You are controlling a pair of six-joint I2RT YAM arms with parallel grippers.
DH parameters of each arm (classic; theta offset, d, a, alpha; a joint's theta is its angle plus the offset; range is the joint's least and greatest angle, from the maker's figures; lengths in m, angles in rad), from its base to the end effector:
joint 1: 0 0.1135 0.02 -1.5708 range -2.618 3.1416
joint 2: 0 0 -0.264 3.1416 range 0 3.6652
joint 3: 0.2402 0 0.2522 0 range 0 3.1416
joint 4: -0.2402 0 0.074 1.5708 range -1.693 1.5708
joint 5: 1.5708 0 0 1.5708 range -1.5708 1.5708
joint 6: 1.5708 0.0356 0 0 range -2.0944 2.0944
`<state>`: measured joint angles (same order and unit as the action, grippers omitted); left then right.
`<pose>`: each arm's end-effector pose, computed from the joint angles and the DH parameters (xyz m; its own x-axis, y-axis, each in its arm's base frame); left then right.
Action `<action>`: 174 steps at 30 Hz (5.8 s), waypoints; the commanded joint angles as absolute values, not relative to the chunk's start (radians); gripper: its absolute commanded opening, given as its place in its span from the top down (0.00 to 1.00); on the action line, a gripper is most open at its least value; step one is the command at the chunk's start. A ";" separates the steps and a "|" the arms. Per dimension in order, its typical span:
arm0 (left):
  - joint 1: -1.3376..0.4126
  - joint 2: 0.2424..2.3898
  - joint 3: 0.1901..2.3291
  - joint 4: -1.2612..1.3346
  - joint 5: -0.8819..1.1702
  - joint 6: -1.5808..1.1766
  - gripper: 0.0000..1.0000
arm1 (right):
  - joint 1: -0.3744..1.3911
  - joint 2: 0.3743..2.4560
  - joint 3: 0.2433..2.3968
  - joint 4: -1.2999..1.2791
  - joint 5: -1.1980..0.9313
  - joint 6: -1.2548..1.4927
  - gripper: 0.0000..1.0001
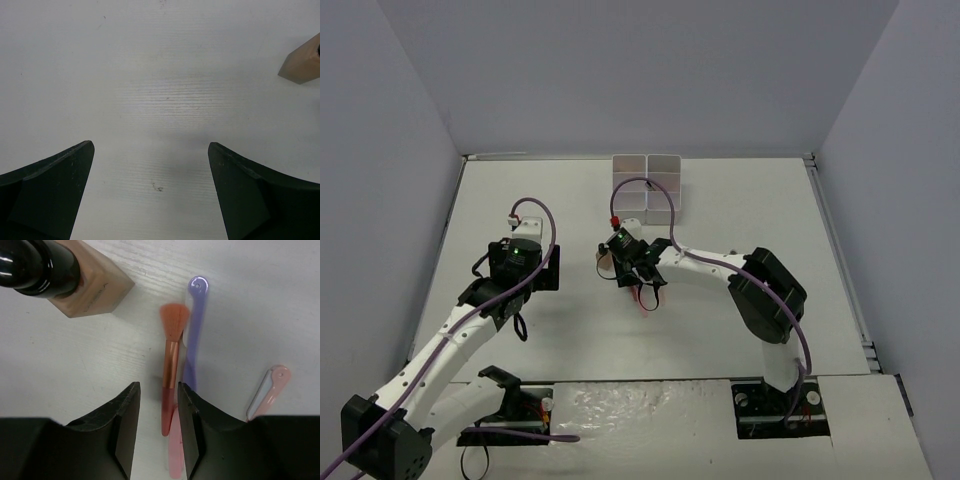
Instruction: Organize the makeup
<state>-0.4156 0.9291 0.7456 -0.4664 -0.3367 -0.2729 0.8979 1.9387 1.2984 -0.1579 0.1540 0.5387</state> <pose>0.1872 -0.0698 0.2742 -0.5710 -0.0261 -0.8206 -0.0140 0.9997 -0.0221 0.2682 0.3277 0.1834 -0.7453 -0.1218 -0.6555 -0.3771 0.8878 0.2638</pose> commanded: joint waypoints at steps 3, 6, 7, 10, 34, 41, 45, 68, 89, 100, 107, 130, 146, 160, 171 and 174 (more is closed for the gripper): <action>-0.408 0.916 0.776 -0.428 -0.333 -0.278 0.03 | 0.908 1.975 1.351 -0.161 0.193 0.561 0.68; -0.408 0.915 0.776 -0.430 -0.333 -0.278 0.03 | 0.907 1.988 1.349 -0.160 0.197 0.567 0.69; -0.408 0.914 0.776 -0.430 -0.333 -0.278 0.03 | 0.907 1.993 1.348 -0.160 0.200 0.569 0.70; -0.408 0.913 0.776 -0.428 -0.332 -0.279 0.03 | 0.907 1.996 1.341 -0.161 0.212 0.572 0.81; -0.408 0.914 0.778 -0.428 -0.327 -0.279 0.03 | 0.505 1.816 1.627 -0.061 -0.216 -0.403 1.00; -0.408 0.921 0.776 -0.426 -0.330 -0.278 0.03 | 0.373 1.920 1.729 -0.030 -0.495 -0.639 0.98; -0.407 0.930 0.778 -0.426 -0.333 -0.275 0.03 | 0.337 1.989 1.779 -0.013 -0.563 -0.694 0.98; -0.408 0.965 0.773 -0.425 -0.353 -0.265 0.03 | 0.313 2.142 1.845 0.118 -0.667 -0.752 0.92; -0.408 0.959 0.772 -0.424 -0.347 -0.271 0.03 | 0.307 2.064 1.806 0.147 -0.607 -0.651 0.65; -0.411 0.933 0.818 -0.467 -0.243 -0.389 0.03 | 0.305 1.675 1.613 0.138 -0.397 -0.188 0.33; -0.490 0.954 0.894 -0.505 -0.199 -0.551 0.03 | 0.304 1.359 1.363 0.101 -0.260 0.097 0.00; -0.987 1.653 1.199 -0.486 -0.379 -0.990 0.08 | 0.296 0.762 0.912 -0.340 0.060 0.354 0.00; -0.995 1.844 1.231 -0.490 -0.287 -1.047 0.36 | 0.296 0.746 0.893 -0.375 0.040 0.307 0.00; -1.008 1.737 1.226 -0.496 -0.362 -1.001 1.00 | 0.296 0.820 0.976 -0.374 0.026 0.252 0.00; -0.758 1.579 1.390 -0.207 -0.217 -0.161 1.00 | 0.296 0.842 0.989 -0.371 0.024 0.255 0.00; -0.618 1.625 1.441 -0.139 0.003 0.030 1.00 | 0.296 0.846 0.994 -0.370 0.045 0.265 0.00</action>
